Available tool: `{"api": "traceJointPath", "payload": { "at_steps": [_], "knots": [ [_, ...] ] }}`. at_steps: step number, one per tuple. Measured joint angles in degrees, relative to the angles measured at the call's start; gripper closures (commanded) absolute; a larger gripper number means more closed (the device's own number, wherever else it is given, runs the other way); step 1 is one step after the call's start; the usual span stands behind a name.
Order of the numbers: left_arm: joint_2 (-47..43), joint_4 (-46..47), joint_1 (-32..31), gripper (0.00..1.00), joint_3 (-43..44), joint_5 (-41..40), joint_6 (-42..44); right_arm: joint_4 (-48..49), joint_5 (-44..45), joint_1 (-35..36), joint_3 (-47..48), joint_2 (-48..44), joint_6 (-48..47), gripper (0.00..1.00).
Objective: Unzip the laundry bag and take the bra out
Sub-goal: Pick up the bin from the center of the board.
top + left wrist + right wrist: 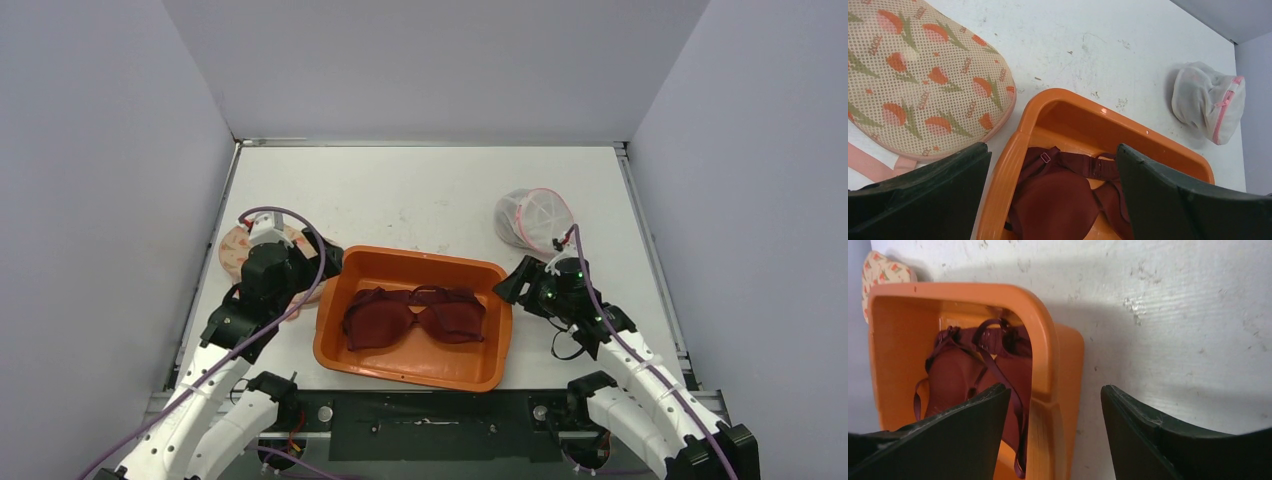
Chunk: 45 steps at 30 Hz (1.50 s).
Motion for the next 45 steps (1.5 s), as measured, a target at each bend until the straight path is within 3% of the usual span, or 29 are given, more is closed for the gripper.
{"api": "traceJointPath", "payload": {
  "at_steps": [4, 19, 26, 33, 45],
  "knots": [
    [0.0, -0.2, 0.0, 0.04, -0.4, 0.1, -0.6, -3.0, -1.7, 1.4, 0.0, 0.0, -0.4, 0.41],
    [-0.9, -0.6, 0.0, 0.04, -0.5, 0.1, -0.9, -5.5, -2.4, 5.5, 0.7, 0.7, -0.2, 0.94],
    [-0.9, -0.9, 0.0, 0.04, -0.5, 0.1, -0.9, -8.0, -2.2, 5.9, 4.1, 1.4, -0.2, 0.95],
    [-0.9, -1.4, 0.0, 0.04, -0.5, 0.1, -0.9, -9.0, -1.6, 5.9, 13.8, 4.8, -1.0, 0.95],
    [-1.7, -2.5, 0.0, 0.04, 1.2, -0.8, -0.7, -0.3, -2.6, 5.4, 19.8, 15.1, -1.0, 0.95]
  ]
}}
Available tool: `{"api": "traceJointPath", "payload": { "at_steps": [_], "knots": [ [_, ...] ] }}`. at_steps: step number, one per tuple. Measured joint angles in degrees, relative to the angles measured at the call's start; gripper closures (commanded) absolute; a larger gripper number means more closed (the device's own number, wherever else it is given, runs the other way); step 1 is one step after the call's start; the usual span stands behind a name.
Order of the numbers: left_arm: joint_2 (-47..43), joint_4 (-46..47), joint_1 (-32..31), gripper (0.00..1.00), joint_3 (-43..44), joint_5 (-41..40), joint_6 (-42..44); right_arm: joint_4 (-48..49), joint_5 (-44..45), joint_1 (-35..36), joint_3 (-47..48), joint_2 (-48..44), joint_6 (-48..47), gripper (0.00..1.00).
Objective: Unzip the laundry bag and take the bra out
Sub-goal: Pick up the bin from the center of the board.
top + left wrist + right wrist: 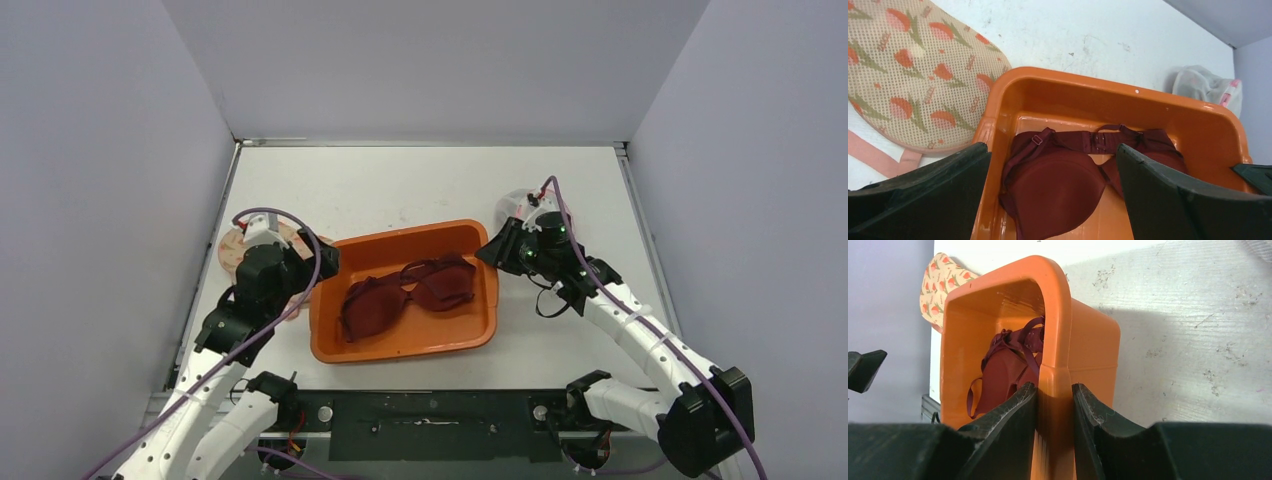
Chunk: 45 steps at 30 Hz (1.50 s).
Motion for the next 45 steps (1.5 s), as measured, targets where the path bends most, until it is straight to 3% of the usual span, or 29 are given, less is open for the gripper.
{"api": "traceJointPath", "payload": {
  "at_steps": [12, 18, 27, 30, 38, 45],
  "knots": [
    [6.8, -8.8, 0.0, 0.0, -3.6, -0.8, -5.4, 3.5, -0.3, -2.1, -4.6, 0.3, -0.7, 0.95],
    [9.9, -8.9, 0.0, 0.19, -6.7, 0.3, -8.2, 5.3, -0.8, -2.8, -7.1, 0.1, -0.8, 0.95],
    [11.0, -7.3, 0.2, 0.66, -8.4, 1.9, -8.1, 6.1, -0.6, -3.6, -8.3, -1.5, -1.7, 0.95],
    [9.4, -7.5, 0.3, 0.78, -8.5, 2.3, -6.9, 6.1, 0.3, -4.0, -8.2, -2.0, -2.2, 0.95],
    [9.0, -10.9, 0.0, 1.0, -2.8, 3.5, -3.5, 4.3, 2.9, -4.1, -2.7, -1.6, -2.3, 0.95],
    [17.8, -9.1, 0.6, 1.0, 9.4, -1.7, -0.5, 10.7, 8.9, -4.1, 8.3, 7.4, -2.2, 0.95]
  ]
}}
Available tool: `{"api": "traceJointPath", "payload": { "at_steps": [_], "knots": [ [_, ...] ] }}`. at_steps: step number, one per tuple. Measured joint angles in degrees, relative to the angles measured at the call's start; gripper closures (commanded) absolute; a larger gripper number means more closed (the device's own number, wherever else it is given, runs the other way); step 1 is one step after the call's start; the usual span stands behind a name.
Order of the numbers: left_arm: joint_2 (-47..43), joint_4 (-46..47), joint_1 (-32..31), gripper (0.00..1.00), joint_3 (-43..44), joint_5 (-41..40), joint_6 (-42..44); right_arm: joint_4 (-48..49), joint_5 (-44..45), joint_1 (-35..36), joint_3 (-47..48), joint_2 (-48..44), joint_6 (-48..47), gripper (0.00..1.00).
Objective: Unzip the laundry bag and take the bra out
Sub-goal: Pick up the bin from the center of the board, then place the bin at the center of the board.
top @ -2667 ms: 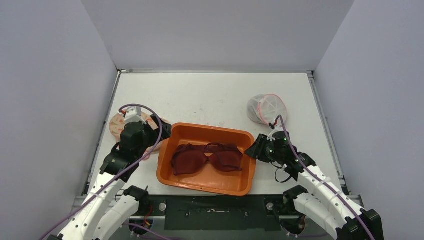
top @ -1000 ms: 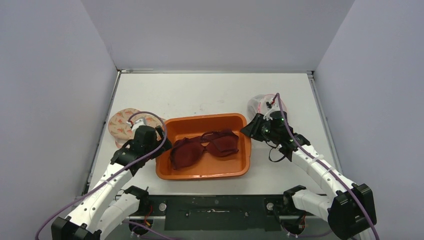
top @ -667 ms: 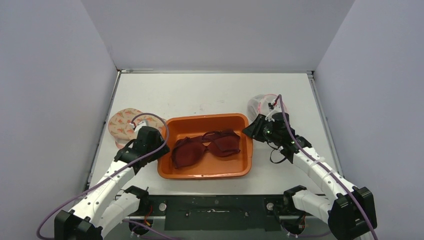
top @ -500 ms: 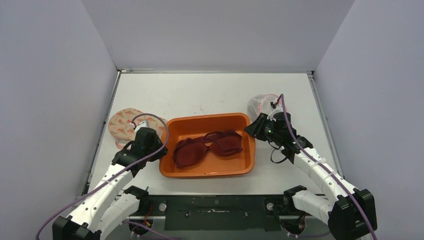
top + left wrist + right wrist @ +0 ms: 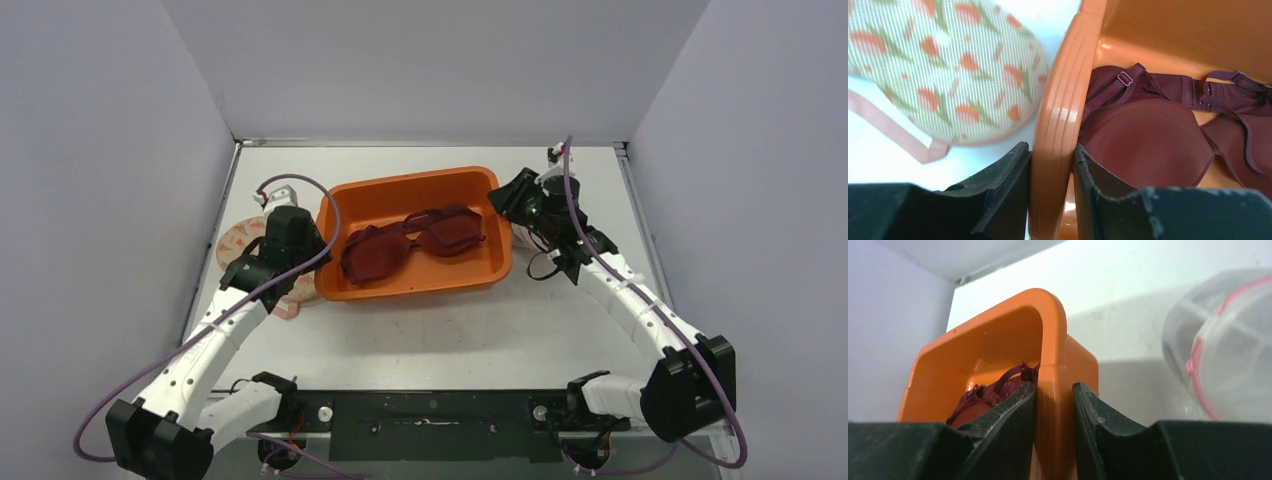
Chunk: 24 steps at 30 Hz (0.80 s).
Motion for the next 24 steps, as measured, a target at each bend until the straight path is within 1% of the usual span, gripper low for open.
{"api": "traceJointPath", "payload": {
  "at_steps": [3, 5, 9, 12, 17, 21, 22, 24],
  "knots": [
    [4.9, 4.9, 0.7, 1.0, 2.8, -2.6, 2.6, 5.4, 3.3, 0.0, 2.6, 5.7, -0.8, 0.95],
    [8.8, 10.2, 1.9, 1.0, 3.3, -3.5, 4.8, 10.1, 5.1, -0.2, 3.8, 10.3, -1.8, 0.95],
    [16.5, 20.3, 5.5, 1.0, 3.4, -1.6, 6.8, 17.5, 5.6, -1.0, 6.5, 19.8, -3.0, 0.95],
    [23.9, 29.0, 7.9, 1.0, 3.6, 0.1, 8.2, 21.4, 5.6, -1.6, 10.3, 27.5, -3.6, 0.95],
    [35.6, 37.7, 10.0, 1.0, 7.2, 1.6, 9.7, 23.9, 4.8, -3.0, 19.0, 39.8, -4.9, 0.95],
    [42.7, 41.1, 10.9, 1.0, 11.9, 2.2, 10.7, 23.8, 4.2, -4.1, 25.8, 47.6, -5.4, 0.95],
    [44.4, 41.7, 11.1, 1.0, 13.4, 2.3, 10.9, 23.5, 4.1, -4.3, 27.4, 49.2, -5.4, 0.94],
    [47.2, 42.3, 11.5, 1.0, 16.1, 2.7, 11.0, 22.7, 3.8, -4.9, 30.3, 52.0, -5.3, 0.89]
  ]
}}
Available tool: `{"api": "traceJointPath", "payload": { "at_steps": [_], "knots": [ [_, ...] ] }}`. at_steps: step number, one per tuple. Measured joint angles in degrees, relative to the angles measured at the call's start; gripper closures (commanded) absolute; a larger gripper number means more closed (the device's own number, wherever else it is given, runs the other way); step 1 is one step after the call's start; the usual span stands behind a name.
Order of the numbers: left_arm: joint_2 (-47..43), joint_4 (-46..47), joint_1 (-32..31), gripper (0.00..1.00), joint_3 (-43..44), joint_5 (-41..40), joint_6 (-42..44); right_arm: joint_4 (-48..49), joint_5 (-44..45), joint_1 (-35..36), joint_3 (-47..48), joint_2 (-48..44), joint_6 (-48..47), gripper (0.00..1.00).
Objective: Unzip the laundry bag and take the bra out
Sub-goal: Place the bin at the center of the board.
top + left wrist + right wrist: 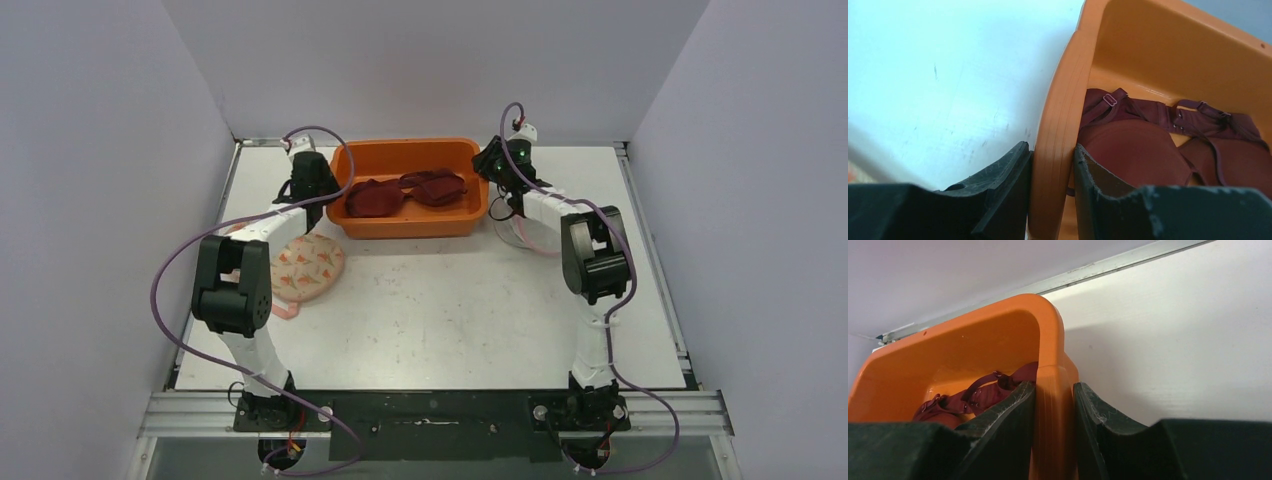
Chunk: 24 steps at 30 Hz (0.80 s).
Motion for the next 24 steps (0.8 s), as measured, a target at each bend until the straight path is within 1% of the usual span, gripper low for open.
{"api": "traceJointPath", "payload": {
  "at_steps": [2, 3, 5, 6, 8, 10, 11, 15, 16, 17, 19, 20, 22, 23, 24],
  "knots": [
    [2.1, 0.4, 0.3, 1.0, 2.5, 0.6, 0.1, -0.4, -0.3, -0.4, 2.3, 2.2, 0.5, 0.77],
    [2.9, 0.6, 0.4, 1.0, 3.5, 0.9, 0.2, -0.7, -0.4, -0.6, 3.2, 3.0, 0.7, 0.7],
    [4.0, 0.6, 0.5, 0.99, 5.3, 1.0, 0.5, -1.6, -0.8, -1.0, 4.7, 3.8, 0.9, 0.5],
    [4.4, 0.7, 0.5, 0.97, 5.9, 1.2, 0.6, -2.4, -1.0, -1.2, 5.5, 4.0, 0.8, 0.44],
    [5.0, 1.0, 0.3, 0.88, 6.8, 2.5, 0.5, -4.6, -1.9, -1.2, 6.7, 4.1, 0.6, 0.34],
    [5.0, 1.2, 0.1, 0.78, 7.1, 3.2, 0.5, -6.3, -2.4, -1.1, 7.4, 4.1, 0.3, 0.29],
    [5.0, 1.3, 0.1, 0.72, 7.2, 3.5, 0.4, -7.3, -2.7, -1.1, 7.8, 4.1, 0.1, 0.27],
    [5.0, 1.2, 0.1, 0.35, 7.2, 4.4, -0.3, -10.0, -3.1, -1.0, 8.5, 4.0, -0.6, 0.17],
    [4.9, 1.2, 0.1, 0.27, 7.2, 4.6, -0.7, -10.9, -3.3, -1.0, 8.5, 3.7, -0.6, 0.14],
    [4.5, 1.2, 0.0, 0.21, 7.1, 4.9, -1.3, -11.6, -3.3, -0.8, 8.4, 3.3, -0.6, 0.09],
    [2.7, 1.0, -0.3, 0.1, 6.4, 4.8, -1.7, -13.5, -3.1, -0.2, 7.5, 1.6, -0.8, 0.05],
    [1.2, 1.0, -0.5, 0.05, 5.8, 4.5, -1.9, -14.6, -2.8, 0.1, 6.8, 0.4, -0.9, 0.04],
    [-2.3, 0.7, -0.7, 0.0, 4.8, 3.6, -2.1, -16.7, -2.1, 0.4, 5.3, -2.7, -1.0, 0.01],
    [-4.2, 0.3, -0.8, 0.03, 4.3, 2.9, -2.3, -17.7, -1.6, 0.5, 4.4, -4.4, -1.1, 0.06],
    [-6.5, 0.1, -0.8, 0.04, 3.6, 2.2, -2.5, -18.2, -0.9, 0.7, 3.2, -6.4, -1.2, 0.09]
  ]
}}
